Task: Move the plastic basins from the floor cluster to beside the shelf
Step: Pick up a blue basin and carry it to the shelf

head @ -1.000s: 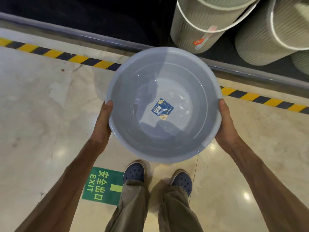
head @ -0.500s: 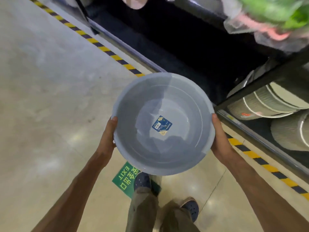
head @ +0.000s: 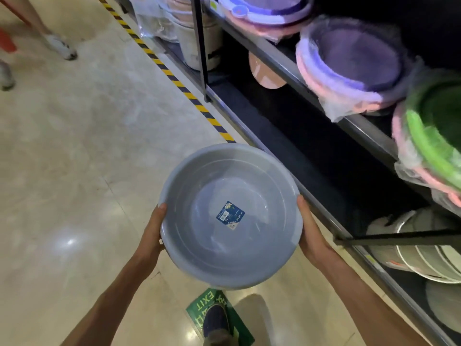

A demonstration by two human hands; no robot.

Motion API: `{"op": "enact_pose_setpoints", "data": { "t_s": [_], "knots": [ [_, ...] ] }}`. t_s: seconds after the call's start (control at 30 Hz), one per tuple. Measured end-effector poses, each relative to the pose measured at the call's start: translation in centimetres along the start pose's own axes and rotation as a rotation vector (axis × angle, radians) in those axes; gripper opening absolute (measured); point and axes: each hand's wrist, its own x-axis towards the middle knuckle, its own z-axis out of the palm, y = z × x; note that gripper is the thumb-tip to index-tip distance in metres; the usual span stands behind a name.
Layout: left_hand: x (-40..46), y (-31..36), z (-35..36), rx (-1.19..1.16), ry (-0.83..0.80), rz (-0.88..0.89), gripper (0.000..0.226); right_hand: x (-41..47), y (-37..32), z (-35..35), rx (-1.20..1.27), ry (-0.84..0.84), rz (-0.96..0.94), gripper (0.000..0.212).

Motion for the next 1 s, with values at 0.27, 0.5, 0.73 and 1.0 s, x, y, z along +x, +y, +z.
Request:
{"op": "enact_pose_setpoints", "data": {
  "t_s": [0.27,0.5,0.73,1.0],
  "knots": [
    [6.7,6.8,-2.3,0.006,-0.026,-0.003,0.068,5.5,-6.8,3.5,0.031,0.008,-0.049,0.057],
    [17.2,11.4,-1.2,0.036,-0.008,-0.042,0.072,15.2,-12.2,3.7,0.044,0.038,-0.029,0.056],
    [27.2,16.0,1.5,0.118,-0.086,-0.044,0.067,23.5,-14.4,1.5,0.147,0.141,0.033,0.055],
    [37.2,20.0,5.3,0.218,-0.205,-0.086,0.065,29.6,-14.9,-0.3,0.215,0.23,-0.036,0.063]
  ]
}}
